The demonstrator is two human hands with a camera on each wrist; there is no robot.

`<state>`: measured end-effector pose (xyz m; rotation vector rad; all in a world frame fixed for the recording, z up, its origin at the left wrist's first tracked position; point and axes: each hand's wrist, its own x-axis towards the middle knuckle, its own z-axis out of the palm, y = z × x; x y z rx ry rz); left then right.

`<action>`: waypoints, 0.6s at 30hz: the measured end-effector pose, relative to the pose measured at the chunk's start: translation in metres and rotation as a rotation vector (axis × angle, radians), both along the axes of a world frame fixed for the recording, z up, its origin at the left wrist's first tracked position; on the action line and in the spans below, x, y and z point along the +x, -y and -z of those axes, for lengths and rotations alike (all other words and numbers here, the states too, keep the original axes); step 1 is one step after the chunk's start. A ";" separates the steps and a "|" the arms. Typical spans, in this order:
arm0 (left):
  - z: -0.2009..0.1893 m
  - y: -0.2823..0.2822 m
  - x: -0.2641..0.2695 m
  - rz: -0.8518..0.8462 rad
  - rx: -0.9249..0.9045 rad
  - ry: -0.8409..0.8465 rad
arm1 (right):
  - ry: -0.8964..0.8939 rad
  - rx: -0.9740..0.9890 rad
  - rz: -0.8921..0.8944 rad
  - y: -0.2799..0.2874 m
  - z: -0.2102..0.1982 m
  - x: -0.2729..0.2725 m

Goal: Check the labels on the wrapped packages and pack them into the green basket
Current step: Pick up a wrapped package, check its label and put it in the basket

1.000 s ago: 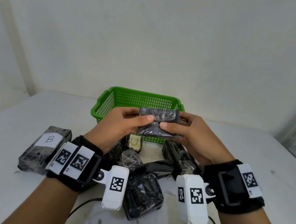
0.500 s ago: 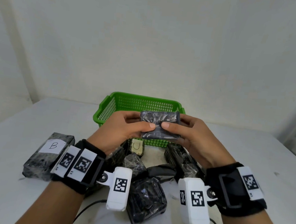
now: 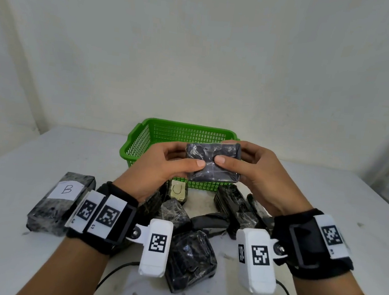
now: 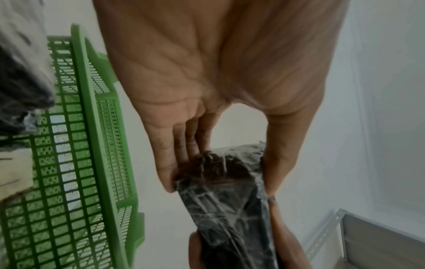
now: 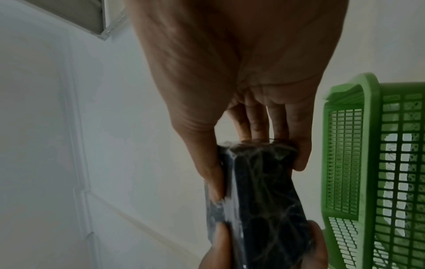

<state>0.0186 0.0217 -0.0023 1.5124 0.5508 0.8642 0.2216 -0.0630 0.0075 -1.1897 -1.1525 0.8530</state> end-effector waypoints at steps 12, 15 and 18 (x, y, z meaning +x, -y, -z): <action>0.004 0.001 0.002 -0.029 0.217 -0.043 | -0.028 -0.221 -0.084 0.008 -0.001 -0.001; 0.005 0.005 0.004 -0.002 0.213 -0.050 | -0.059 -0.197 -0.048 0.006 0.002 -0.001; 0.006 0.008 0.007 0.027 0.054 -0.059 | -0.041 -0.112 -0.005 0.005 0.006 0.000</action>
